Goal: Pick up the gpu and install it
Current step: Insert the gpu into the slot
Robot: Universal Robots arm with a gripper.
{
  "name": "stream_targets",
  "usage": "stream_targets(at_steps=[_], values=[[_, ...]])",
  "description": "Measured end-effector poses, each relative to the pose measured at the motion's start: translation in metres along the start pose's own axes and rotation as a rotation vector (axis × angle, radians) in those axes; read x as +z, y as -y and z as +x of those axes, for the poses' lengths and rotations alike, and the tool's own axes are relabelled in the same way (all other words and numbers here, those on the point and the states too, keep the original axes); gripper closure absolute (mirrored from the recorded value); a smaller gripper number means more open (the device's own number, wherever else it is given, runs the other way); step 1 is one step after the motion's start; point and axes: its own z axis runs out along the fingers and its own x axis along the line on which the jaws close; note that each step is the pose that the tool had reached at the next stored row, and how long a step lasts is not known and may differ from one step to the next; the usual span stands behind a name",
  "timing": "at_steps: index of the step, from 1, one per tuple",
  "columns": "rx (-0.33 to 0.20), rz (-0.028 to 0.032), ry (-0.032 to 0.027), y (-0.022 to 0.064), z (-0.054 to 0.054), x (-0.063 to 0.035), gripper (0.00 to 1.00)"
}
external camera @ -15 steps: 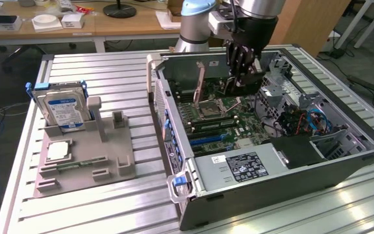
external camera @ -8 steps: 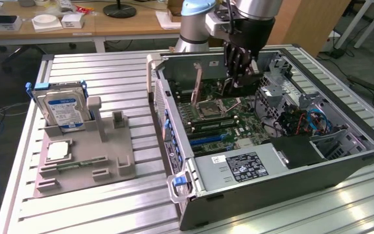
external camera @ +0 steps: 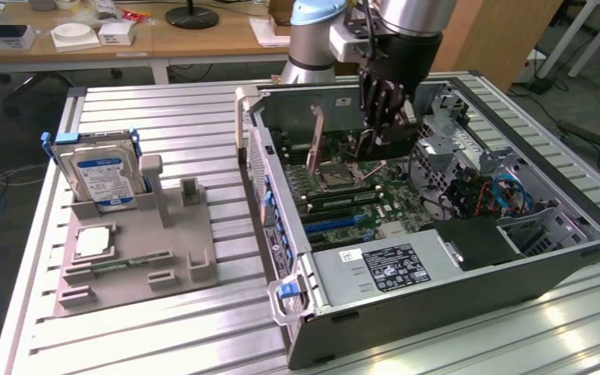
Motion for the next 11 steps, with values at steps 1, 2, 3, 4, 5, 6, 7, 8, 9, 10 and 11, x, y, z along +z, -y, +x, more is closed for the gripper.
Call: stream_targets(at_steps=[1, 2, 3, 4, 5, 6, 7, 8, 9, 10, 11], values=[[0.000, 0.0000, 0.0000, -0.0003, 0.0011, 0.0001, 0.73], [0.000, -0.0001, -0.0001, -0.0008, 0.0024, 0.0001, 0.73], [0.000, 0.0000, -0.0001, -0.0011, 0.0034, 0.0003, 0.73], [0.000, 0.0000, -0.0001, -0.0014, 0.0044, 0.0004, 0.73], [0.000, 0.0000, 0.0000, -0.0018, 0.0053, 0.0005, 0.73], [0.000, -0.0001, -0.0002, -0.0021, 0.0063, 0.0005, 0.73], [0.000, 0.0000, -0.0001, -0.0024, 0.0070, 0.0008, 0.73], [0.000, 0.0000, 0.0001, -0.0027, 0.0074, 0.0011, 0.73], [0.000, 0.0001, 0.0002, -0.0032, 0.0076, 0.0018, 0.73], [0.000, 0.0001, 0.0000, -0.0040, 0.0076, 0.0024, 0.73], [0.000, 0.0000, 0.0000, -0.0054, 0.0077, 0.0032, 0.73]])
